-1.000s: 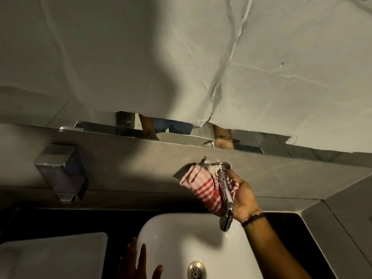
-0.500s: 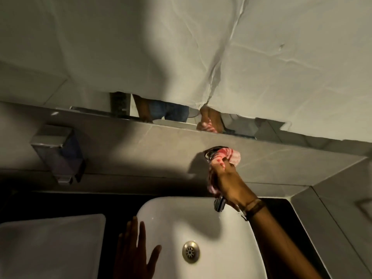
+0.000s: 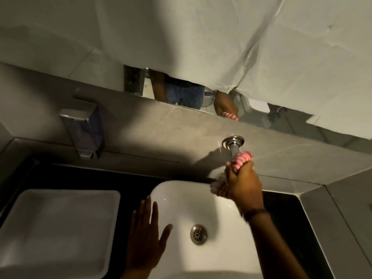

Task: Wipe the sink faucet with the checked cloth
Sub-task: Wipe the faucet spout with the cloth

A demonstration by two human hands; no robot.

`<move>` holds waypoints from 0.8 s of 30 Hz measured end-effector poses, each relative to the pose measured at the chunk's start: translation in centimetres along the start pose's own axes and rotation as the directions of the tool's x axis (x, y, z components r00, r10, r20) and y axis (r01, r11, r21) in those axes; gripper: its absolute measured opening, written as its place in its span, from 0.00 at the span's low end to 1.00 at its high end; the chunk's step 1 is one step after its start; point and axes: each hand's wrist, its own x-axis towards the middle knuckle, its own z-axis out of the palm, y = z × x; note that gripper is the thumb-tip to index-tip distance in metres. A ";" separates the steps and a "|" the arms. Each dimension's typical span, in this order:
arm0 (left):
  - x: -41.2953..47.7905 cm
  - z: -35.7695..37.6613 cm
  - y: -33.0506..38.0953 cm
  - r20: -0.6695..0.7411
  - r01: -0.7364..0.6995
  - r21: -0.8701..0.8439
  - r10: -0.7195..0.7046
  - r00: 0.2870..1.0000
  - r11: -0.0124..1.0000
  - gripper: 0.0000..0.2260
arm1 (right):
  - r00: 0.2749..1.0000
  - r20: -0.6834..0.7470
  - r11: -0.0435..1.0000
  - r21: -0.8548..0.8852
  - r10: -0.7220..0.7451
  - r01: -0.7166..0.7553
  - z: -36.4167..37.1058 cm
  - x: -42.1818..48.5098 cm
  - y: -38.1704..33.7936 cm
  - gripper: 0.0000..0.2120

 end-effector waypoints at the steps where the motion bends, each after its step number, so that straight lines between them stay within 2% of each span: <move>1: -0.1 0.0 0.0 0.002 -0.002 0.001 0.002 1.000 1.000 0.38 | 0.998 0.057 0.999 0.031 0.028 -0.030 -0.3 2.0 -1.0 0.23; 3: -0.4 0.2 -0.1 0.003 -0.004 0.010 0.004 1.000 1.000 0.38 | 0.988 0.130 0.978 0.178 0.082 -0.105 -0.9 4.8 -2.3 0.25; 4: -0.5 0.3 -0.2 0.002 -0.002 0.017 0.002 1.000 1.000 0.38 | 0.989 0.113 0.966 0.231 0.095 -0.119 -0.8 4.9 -2.3 0.25; 6: -0.4 0.5 -0.3 0.003 -0.001 0.033 0.001 1.000 0.999 0.38 | 0.995 -0.007 0.934 0.346 0.097 -0.089 -0.1 2.5 -1.3 0.22; 8: -0.1 0.6 -0.4 0.006 0.000 0.038 0.000 1.000 0.999 0.38 | 0.984 -0.137 0.883 0.468 0.110 -0.033 1.4 -1.6 0.6 0.14; 9: 0.1 0.7 -0.4 0.020 0.005 0.039 -0.006 1.000 0.999 0.38 | 0.982 -0.155 0.871 0.490 0.108 -0.019 2.3 -3.3 1.5 0.13; 10: 0.2 0.7 -0.4 0.035 0.010 0.042 -0.012 0.999 0.999 0.38 | 0.985 -0.139 0.865 0.501 0.106 -0.022 2.9 -4.9 2.0 0.19; 11: 0.3 0.8 -0.4 0.045 0.014 0.046 -0.016 0.999 0.999 0.38 | 0.989 -0.120 0.872 0.489 0.089 -0.019 3.1 -5.6 2.4 0.24; 12: 0.4 0.8 -0.4 0.043 0.016 0.046 -0.018 0.999 0.999 0.38 | 0.992 -0.106 0.896 0.444 0.065 -0.011 2.5 -5.5 2.3 0.26; 14: 0.7 0.8 -0.3 0.022 0.012 0.039 -0.013 1.000 0.999 0.38 | 0.998 -0.059 0.964 0.263 -0.016 0.031 0.8 -2.5 2.0 0.18; 16: 0.5 0.9 -0.3 0.012 0.005 0.030 -0.005 1.000 1.000 0.37 | 0.994 0.107 0.988 0.152 -0.038 0.022 -0.7 2.1 0.3 0.15; 18: 0.2 0.9 -0.6 0.004 0.001 0.032 -0.002 1.000 0.999 0.37 | 0.974 0.226 0.985 0.163 0.020 -0.058 -1.1 5.7 -1.9 0.19; 19: 0.1 0.9 -0.6 0.000 -0.001 0.035 0.001 1.000 0.999 0.37 | 0.972 0.228 0.976 0.197 0.049 -0.096 -0.8 6.4 -2.2 0.20; 21: 0.1 0.9 -0.5 0.014 0.005 0.046 -0.005 1.000 0.999 0.37 | 0.989 0.127 0.952 0.283 0.082 -0.115 0.1 5.3 -1.6 0.22; 23: 0.3 0.9 -0.4 0.037 0.014 0.059 -0.016 0.999 0.998 0.38 | 0.991 -0.113 0.915 0.403 0.068 -0.017 1.6 1.8 0.8 0.21; 24: 0.5 0.9 -0.4 0.044 0.018 0.064 -0.021 0.999 0.998 0.38 | 0.971 -0.235 0.876 0.476 0.044 0.075 2.6 -0.2 2.0 0.19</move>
